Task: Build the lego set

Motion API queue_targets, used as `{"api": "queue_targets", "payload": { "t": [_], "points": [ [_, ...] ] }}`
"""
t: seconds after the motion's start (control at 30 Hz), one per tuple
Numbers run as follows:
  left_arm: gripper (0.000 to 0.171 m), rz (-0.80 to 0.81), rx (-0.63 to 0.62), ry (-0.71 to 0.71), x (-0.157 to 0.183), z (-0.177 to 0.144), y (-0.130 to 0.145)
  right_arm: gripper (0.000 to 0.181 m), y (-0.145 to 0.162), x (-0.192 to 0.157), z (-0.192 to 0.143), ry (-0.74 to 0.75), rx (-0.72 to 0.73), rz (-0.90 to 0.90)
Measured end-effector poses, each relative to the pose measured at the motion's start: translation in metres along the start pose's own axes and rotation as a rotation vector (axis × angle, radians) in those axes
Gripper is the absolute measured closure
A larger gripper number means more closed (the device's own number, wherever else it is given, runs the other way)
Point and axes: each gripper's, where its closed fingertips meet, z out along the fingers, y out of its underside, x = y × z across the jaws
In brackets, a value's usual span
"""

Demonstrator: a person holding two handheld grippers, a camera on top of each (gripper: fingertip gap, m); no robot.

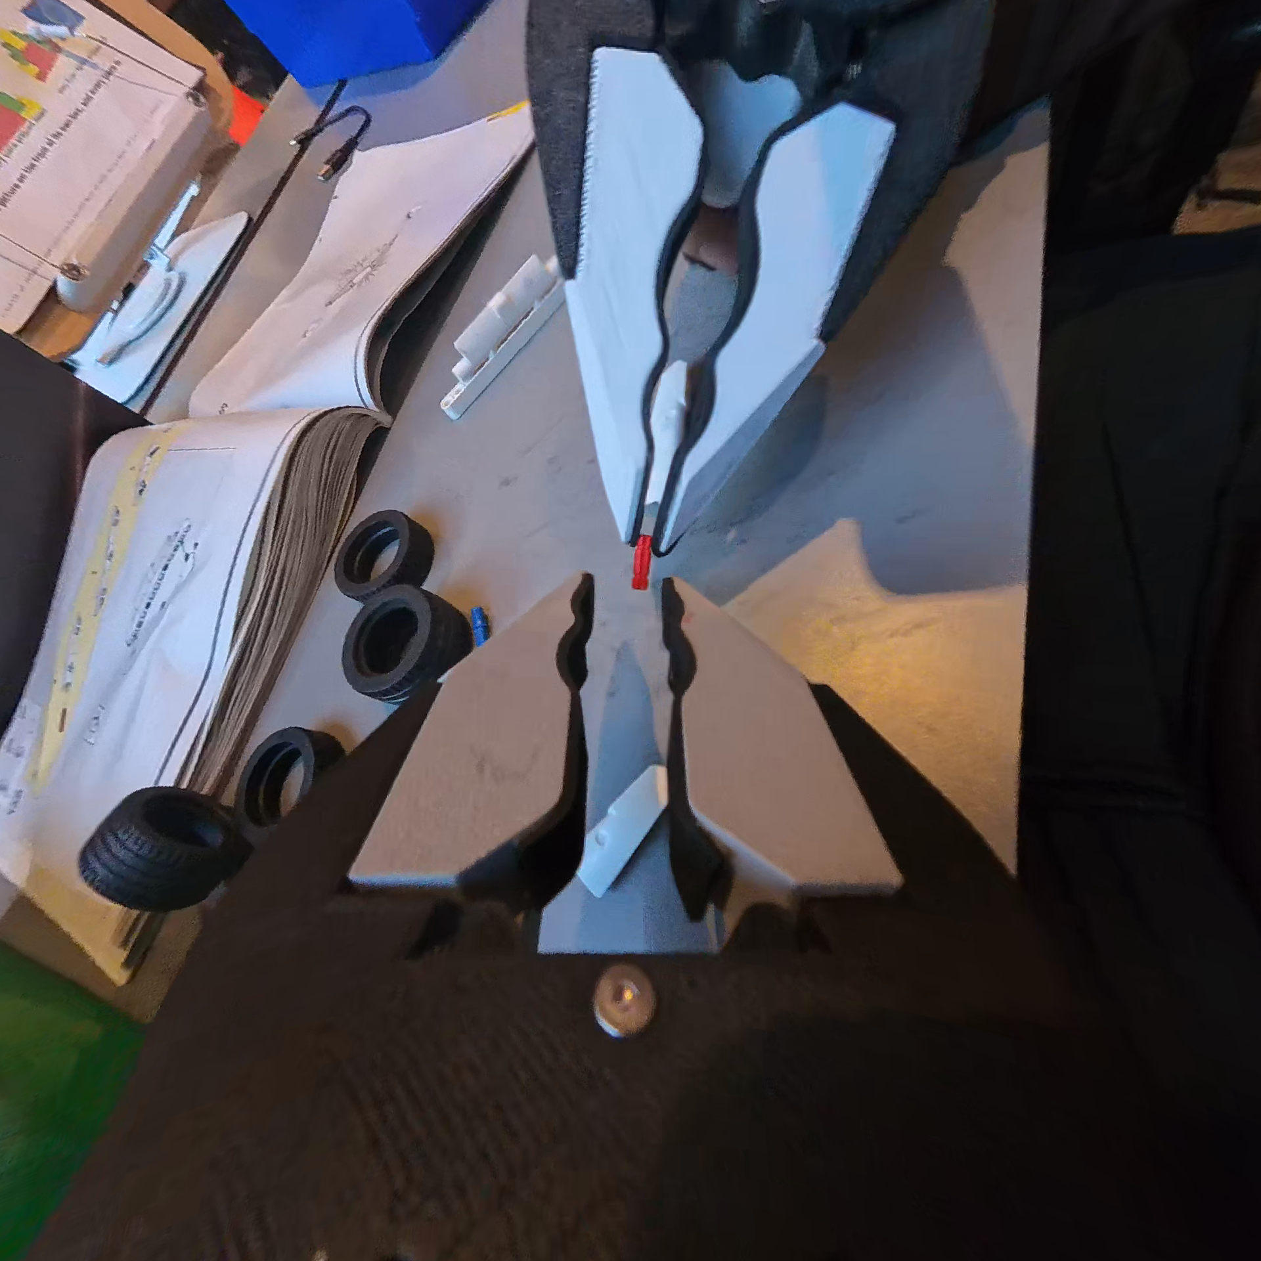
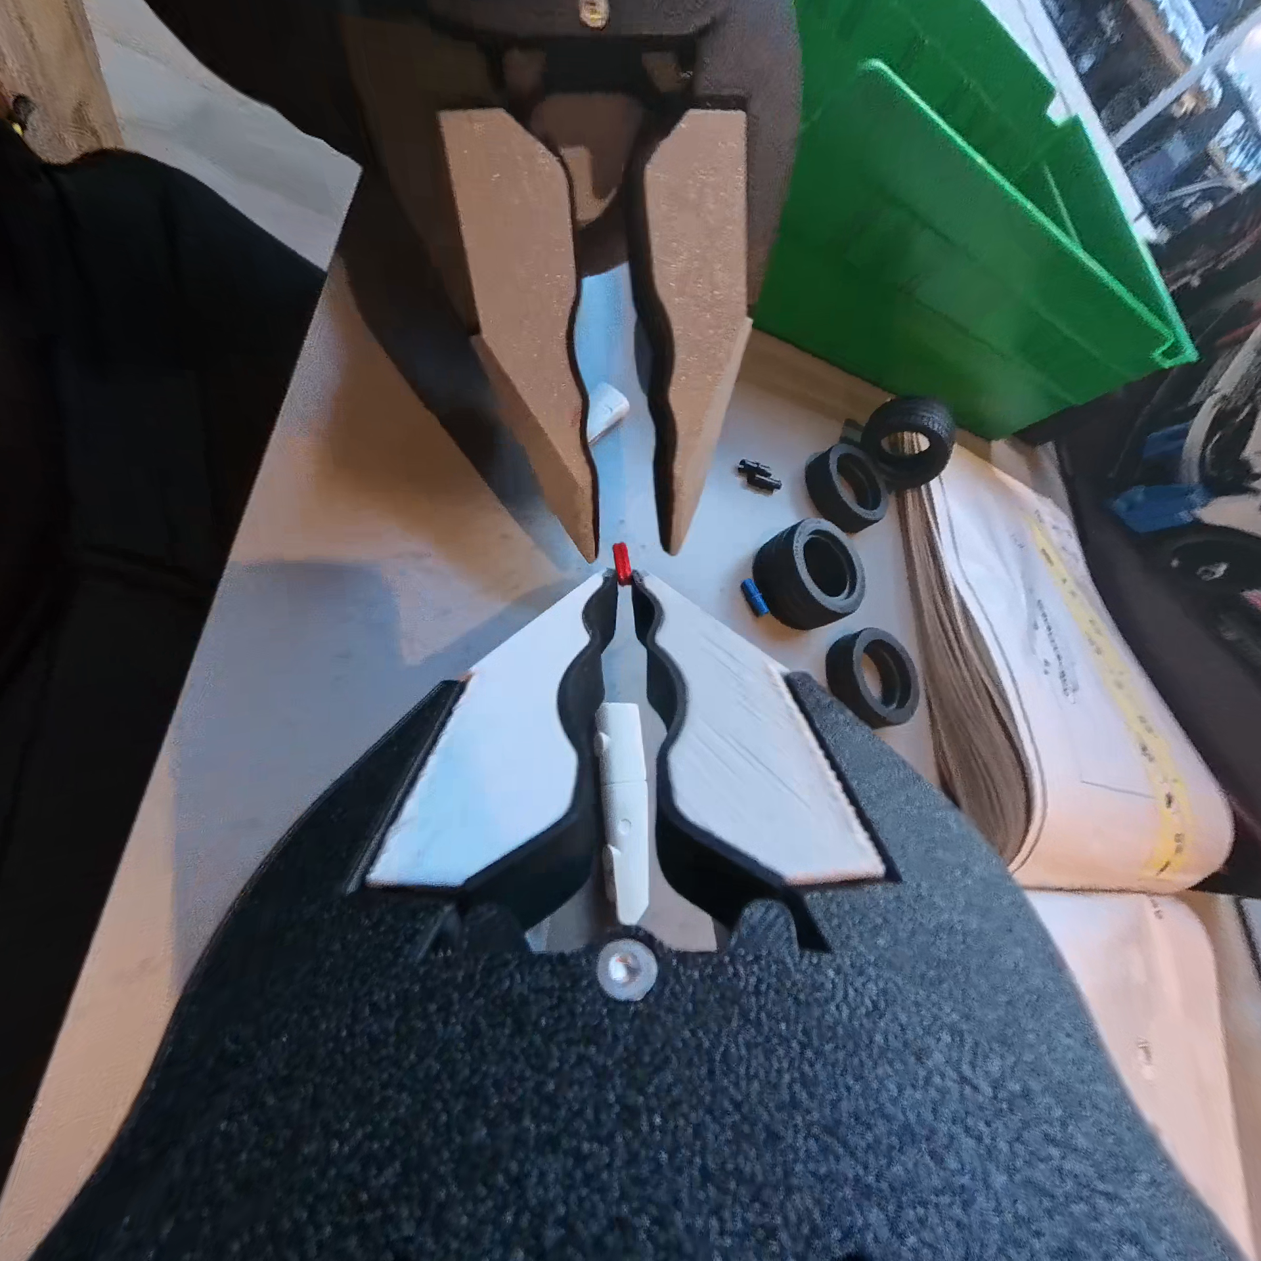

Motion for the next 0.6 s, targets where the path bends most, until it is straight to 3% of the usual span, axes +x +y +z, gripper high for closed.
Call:
{"api": "queue_targets", "payload": {
  "t": [0.27,0.6],
  "points": [
    [0.160,-0.040,0.047,0.117,0.010,-0.003,-0.006,0.177,-0.008,-0.001,-0.003,0.035,0.044,-0.086],
    [0.170,-0.049,0.062,0.123,0.010,-0.005,-0.008,0.177,-0.011,-0.004,-0.005,0.038,0.062,-0.117]
  ]
}}
